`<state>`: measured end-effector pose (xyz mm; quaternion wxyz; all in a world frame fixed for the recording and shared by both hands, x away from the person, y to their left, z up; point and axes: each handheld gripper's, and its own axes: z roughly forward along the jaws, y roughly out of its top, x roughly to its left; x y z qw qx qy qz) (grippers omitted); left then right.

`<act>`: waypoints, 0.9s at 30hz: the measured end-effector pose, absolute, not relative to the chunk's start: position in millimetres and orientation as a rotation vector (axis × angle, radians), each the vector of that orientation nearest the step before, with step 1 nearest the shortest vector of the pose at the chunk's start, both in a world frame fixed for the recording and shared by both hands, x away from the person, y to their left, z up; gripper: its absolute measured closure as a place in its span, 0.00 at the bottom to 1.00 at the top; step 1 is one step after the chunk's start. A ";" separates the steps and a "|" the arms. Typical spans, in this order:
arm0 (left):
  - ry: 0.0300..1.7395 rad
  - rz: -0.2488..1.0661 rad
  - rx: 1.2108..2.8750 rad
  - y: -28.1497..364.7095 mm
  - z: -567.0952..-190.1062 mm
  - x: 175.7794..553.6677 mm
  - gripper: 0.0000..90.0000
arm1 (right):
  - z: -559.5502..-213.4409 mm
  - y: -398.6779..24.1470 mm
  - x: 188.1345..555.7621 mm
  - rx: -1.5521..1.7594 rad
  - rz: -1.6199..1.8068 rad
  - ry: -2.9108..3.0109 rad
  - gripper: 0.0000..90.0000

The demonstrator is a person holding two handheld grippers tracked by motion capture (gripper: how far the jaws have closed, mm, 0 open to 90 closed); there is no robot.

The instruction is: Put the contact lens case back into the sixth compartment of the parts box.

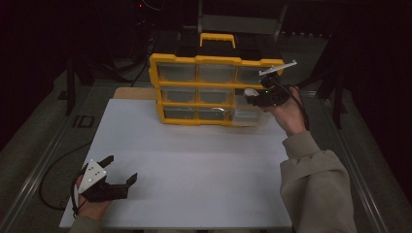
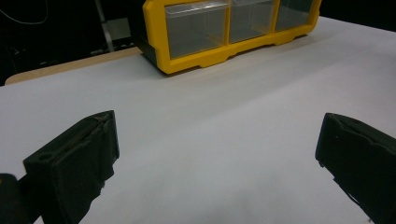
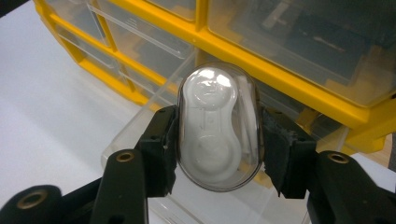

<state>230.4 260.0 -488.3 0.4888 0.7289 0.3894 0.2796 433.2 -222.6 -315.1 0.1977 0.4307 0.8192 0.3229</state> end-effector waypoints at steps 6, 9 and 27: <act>0.946 0.677 1.773 259.7 -488.5 230.5 0.00 | -318.5 -223.1 435.5 1.219 0.864 2.297 0.54; 0.947 0.676 1.773 259.7 -488.6 230.6 0.00 | -319.8 -223.9 436.2 1.229 0.854 2.297 0.54; 0.945 0.672 1.778 259.4 -489.0 231.0 0.00 | -328.7 -226.2 437.7 1.259 0.817 2.326 0.54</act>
